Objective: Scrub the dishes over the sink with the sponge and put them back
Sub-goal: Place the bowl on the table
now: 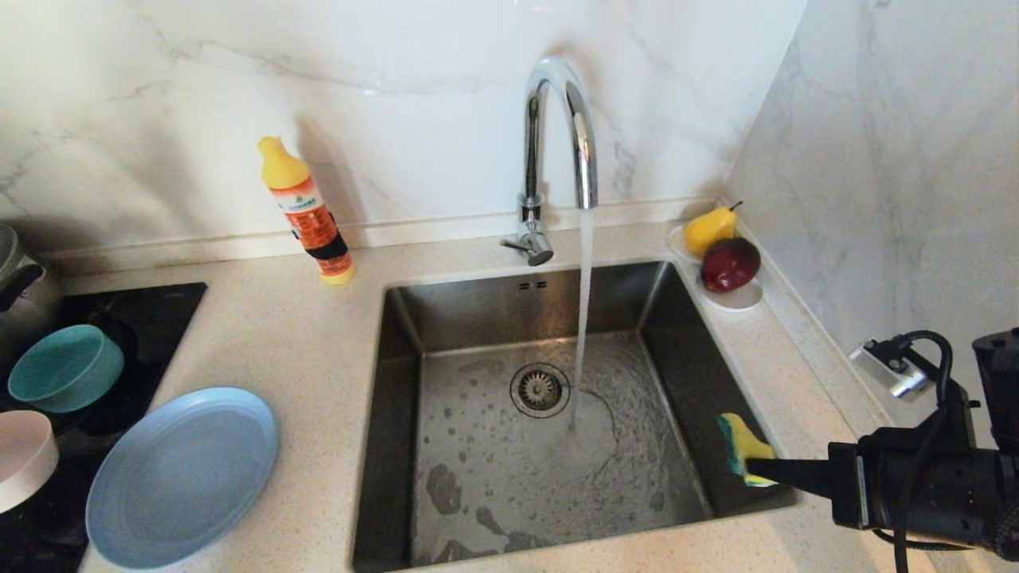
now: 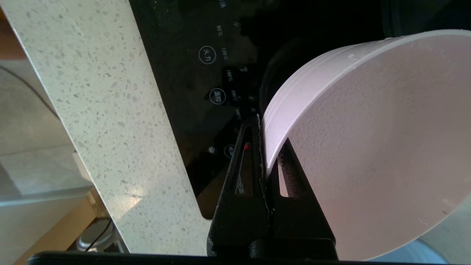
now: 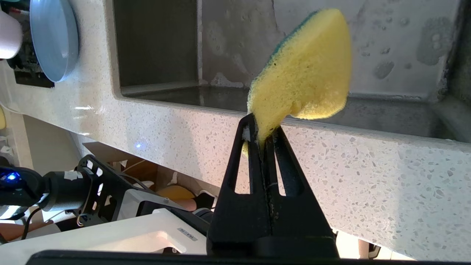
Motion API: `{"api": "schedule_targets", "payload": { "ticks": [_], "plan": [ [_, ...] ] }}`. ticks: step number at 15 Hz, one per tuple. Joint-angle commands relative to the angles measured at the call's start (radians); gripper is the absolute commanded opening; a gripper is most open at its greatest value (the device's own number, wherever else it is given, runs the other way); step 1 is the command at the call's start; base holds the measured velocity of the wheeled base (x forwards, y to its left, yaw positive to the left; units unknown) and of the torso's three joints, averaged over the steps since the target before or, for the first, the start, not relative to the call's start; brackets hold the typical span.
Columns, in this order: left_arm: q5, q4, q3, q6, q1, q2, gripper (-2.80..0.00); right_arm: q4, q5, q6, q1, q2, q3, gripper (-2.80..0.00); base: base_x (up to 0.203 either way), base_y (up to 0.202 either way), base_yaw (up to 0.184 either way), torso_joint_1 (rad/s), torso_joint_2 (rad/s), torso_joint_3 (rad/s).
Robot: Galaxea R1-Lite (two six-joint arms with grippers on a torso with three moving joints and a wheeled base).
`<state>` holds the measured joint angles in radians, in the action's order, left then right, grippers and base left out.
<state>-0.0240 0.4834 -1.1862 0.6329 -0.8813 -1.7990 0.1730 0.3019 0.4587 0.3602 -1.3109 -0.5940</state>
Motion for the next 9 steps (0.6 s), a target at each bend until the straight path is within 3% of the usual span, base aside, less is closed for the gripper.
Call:
{"api": "schedule_targets", "payload": {
  "ticks": [1,4,5,7,9],
  "plan": [
    [-0.014,-0.009,0.000,0.004,-0.005,-0.037,-2.80,0.002,0.003,0.001,-0.008,0.002,0.002,-2.80,0.000,0.000,0.000,0.000,0.00,0.000],
    [-0.030,-0.025,0.011,0.004,-0.005,-0.050,-2.80,0.002,0.017,0.001,-0.027,0.002,0.000,-2.80,0.000,0.000,0.000,0.000,0.00,0.000],
    [-0.030,-0.025,0.008,0.004,-0.005,-0.060,0.00,0.002,0.024,0.001,-0.034,0.004,-0.001,-2.80,0.000,0.000,0.000,0.000,0.00,0.000],
    [-0.039,-0.025,0.005,0.004,-0.005,-0.038,0.00,0.002,0.029,0.001,-0.036,0.006,0.000,-2.80,0.000,0.000,0.000,0.000,0.00,0.000],
    [-0.096,-0.020,-0.002,0.002,-0.005,0.016,0.00,0.002,0.031,0.001,-0.035,0.005,0.002,-2.80,0.000,0.000,0.000,0.000,0.00,0.000]
  ]
}}
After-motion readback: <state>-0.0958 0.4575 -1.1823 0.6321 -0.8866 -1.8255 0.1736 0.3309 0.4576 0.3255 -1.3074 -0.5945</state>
